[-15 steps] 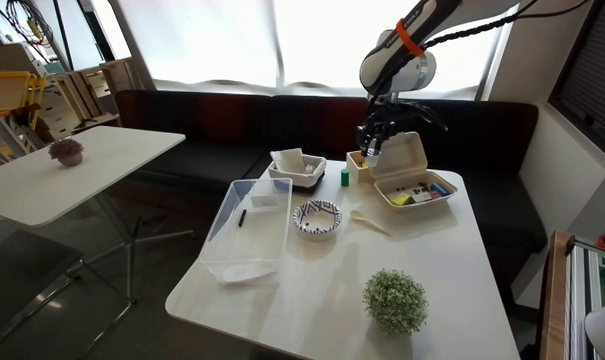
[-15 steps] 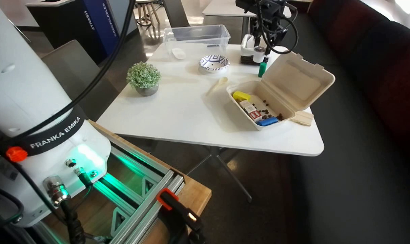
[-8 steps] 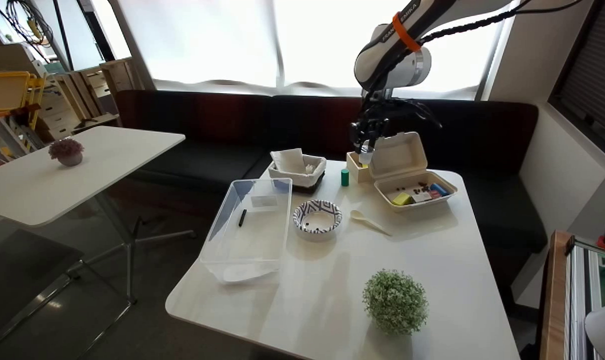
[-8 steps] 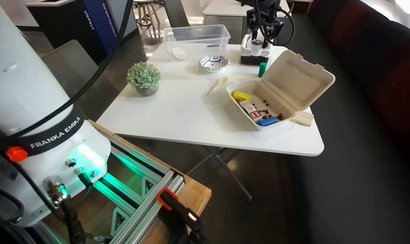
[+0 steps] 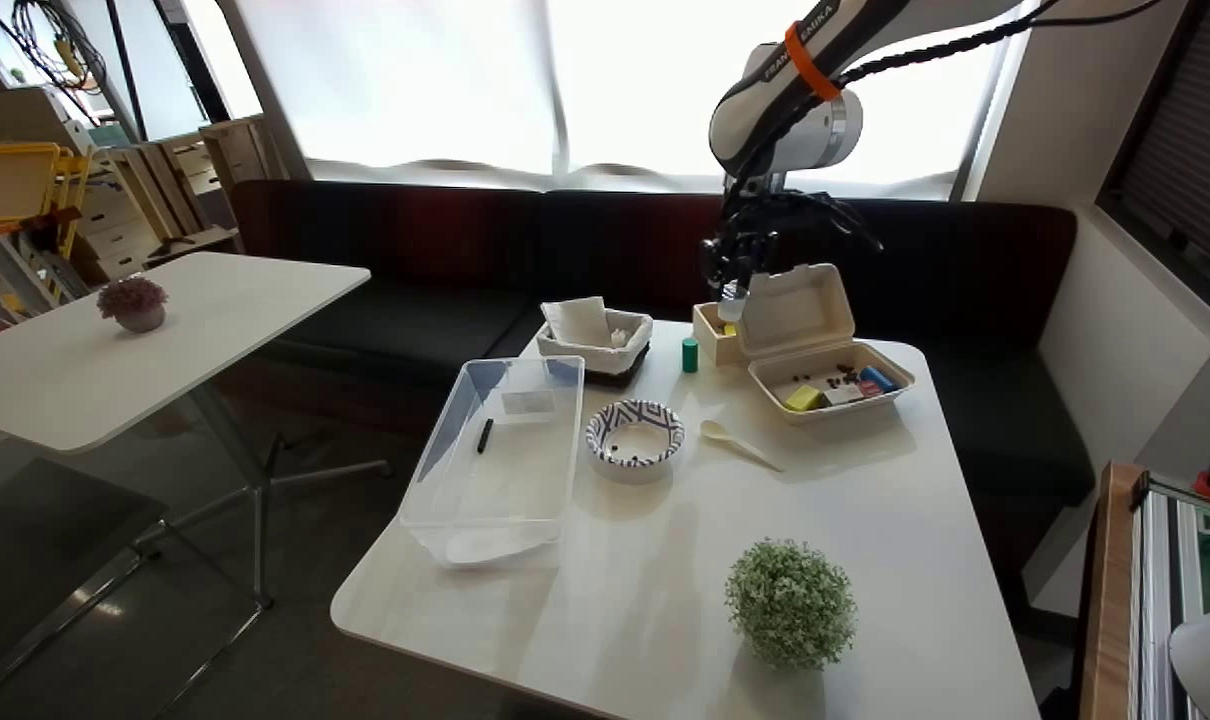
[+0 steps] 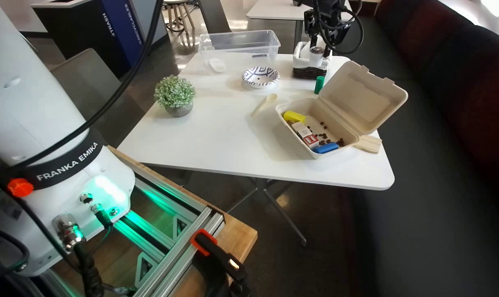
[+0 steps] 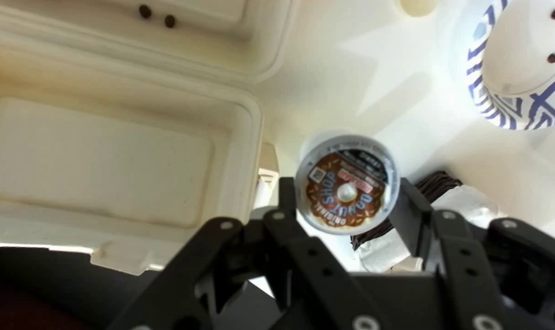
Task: Put the coffee pod on top of the green cylinder.
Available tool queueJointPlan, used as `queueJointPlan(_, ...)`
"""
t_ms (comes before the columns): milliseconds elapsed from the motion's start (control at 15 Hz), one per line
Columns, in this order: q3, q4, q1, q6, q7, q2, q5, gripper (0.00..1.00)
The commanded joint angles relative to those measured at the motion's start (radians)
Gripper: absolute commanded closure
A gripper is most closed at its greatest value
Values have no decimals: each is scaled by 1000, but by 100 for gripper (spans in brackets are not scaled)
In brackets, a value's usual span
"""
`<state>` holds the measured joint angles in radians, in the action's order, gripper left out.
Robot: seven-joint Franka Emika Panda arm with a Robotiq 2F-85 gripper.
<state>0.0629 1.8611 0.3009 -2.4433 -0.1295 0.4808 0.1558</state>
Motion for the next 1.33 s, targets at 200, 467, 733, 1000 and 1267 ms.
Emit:
queueJointPlan(200,9,-121,10,38,-41,76,6,72)
queueJointPlan(467,-2,-166,4,75,-52,106,2,72)
queueJointPlan(733,-7,-198,-8,107,-43,137,-2,72)
queueJointPlan(1000,-5,-176,-11,79,-39,126,-1,47)
queueJointPlan(1267,-13,-206,-9,87,-51,152,4,72)
